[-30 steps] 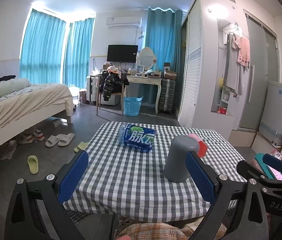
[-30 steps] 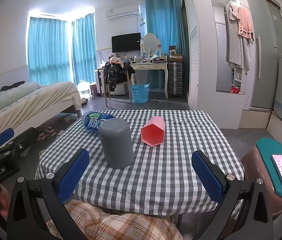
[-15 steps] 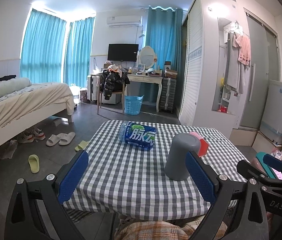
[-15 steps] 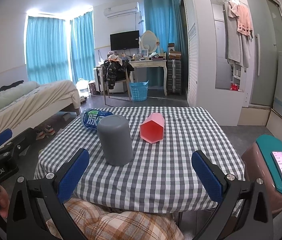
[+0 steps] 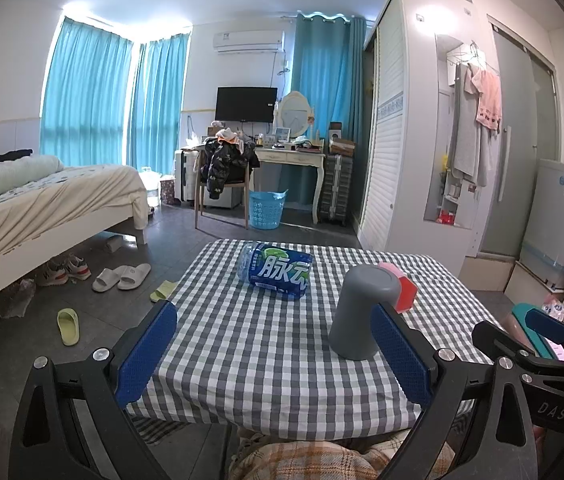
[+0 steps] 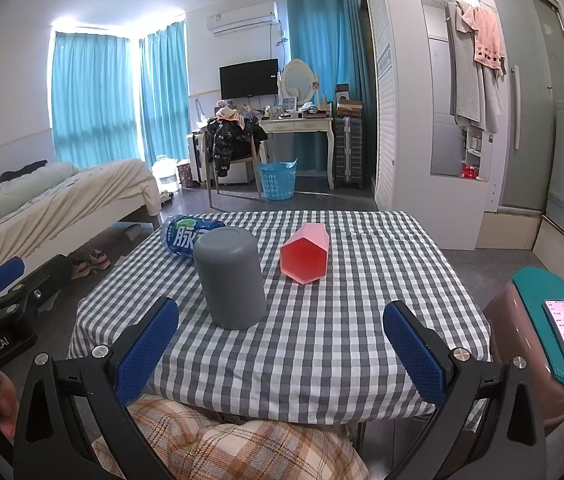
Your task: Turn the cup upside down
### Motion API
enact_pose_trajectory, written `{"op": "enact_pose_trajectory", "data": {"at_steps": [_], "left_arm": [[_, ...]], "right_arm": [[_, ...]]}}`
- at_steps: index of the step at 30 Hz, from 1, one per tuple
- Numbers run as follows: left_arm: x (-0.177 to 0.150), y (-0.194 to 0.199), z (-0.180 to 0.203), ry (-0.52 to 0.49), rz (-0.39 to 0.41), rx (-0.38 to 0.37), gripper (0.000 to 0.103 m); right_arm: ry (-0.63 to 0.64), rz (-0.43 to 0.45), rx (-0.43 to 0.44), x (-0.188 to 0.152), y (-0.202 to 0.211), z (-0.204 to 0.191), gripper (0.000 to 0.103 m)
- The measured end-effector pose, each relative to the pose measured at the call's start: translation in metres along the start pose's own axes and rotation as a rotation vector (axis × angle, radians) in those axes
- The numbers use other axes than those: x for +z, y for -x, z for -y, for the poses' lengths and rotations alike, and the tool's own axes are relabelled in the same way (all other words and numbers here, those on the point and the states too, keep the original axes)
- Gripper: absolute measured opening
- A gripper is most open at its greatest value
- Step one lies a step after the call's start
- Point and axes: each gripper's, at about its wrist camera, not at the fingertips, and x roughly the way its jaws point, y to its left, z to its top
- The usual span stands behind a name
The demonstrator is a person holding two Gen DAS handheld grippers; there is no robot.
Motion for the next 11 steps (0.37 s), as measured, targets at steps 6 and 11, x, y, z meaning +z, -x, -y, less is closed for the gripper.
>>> {"op": "enact_pose_trajectory", "data": {"at_steps": [6, 11], "left_arm": [[-0.0011, -0.0008, 0.0000, 0.000, -0.002, 0.002, 0.100], [-0.0012, -0.0012, 0.0002, -0.001, -0.003, 0.000, 0.100]], "right_arm": [[0.000, -0.008, 0.002, -0.0012, -0.0009, -0.0006, 0.103], [0.000, -0.008, 0.001, -0.0013, -0.0010, -0.0007, 0.103]]}}
